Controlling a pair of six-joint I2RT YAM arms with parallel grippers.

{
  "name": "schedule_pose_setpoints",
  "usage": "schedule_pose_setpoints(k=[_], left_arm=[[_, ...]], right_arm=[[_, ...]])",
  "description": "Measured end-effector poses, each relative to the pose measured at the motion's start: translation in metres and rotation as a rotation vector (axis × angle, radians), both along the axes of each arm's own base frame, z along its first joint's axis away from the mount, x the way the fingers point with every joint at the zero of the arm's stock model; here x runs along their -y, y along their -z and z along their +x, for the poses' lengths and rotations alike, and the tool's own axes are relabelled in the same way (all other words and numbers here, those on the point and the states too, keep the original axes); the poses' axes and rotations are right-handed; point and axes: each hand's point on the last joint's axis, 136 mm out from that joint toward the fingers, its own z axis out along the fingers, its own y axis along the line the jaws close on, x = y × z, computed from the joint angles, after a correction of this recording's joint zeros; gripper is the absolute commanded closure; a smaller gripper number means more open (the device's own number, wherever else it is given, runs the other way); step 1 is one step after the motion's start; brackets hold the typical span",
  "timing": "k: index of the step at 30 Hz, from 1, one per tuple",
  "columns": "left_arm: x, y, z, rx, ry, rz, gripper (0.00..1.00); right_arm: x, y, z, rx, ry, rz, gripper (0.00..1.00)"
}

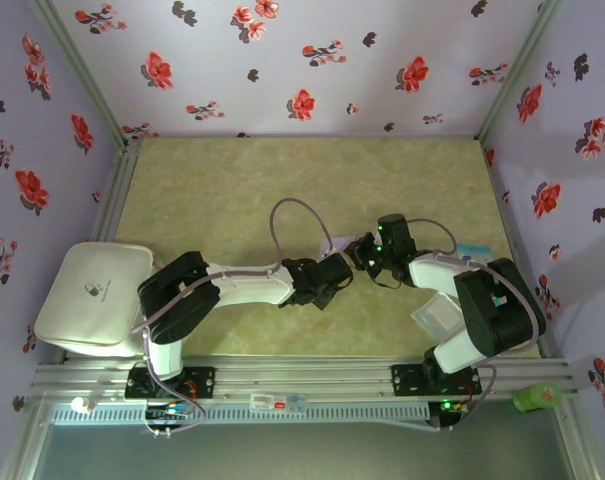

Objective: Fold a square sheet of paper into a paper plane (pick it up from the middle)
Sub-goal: Fold the wing for the fifth time at the center of the table.

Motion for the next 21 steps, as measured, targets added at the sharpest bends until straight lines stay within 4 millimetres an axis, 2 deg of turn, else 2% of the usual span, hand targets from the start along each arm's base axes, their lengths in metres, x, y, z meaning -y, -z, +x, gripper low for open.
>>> schedule_pose_setpoints(k=[4, 8, 12, 21], left_arm=[[0.000, 0.000, 0.001, 0.001, -0.010, -0.004, 0.97], [0.001, -0.001, 0.001, -0.002, -0.037, -0.023, 0.98], [0.003, -0.001, 0.001, -0.018, -0.065, -0.057, 1.00], [0.000, 0.015, 0.004, -0.117, -0.138, -0.164, 1.00]], right_arm=[[0.007, -0.005, -0.005, 0.010, -0.014, -0.055, 0.71], [0.019, -0.025, -0.007, 0.067, -0.029, -0.126, 0.64], [0.032, -0.045, -0.010, 0.126, -0.021, -0.178, 0.61], [0.049, -0.058, -0.017, 0.159, 0.009, -0.232, 0.58]])
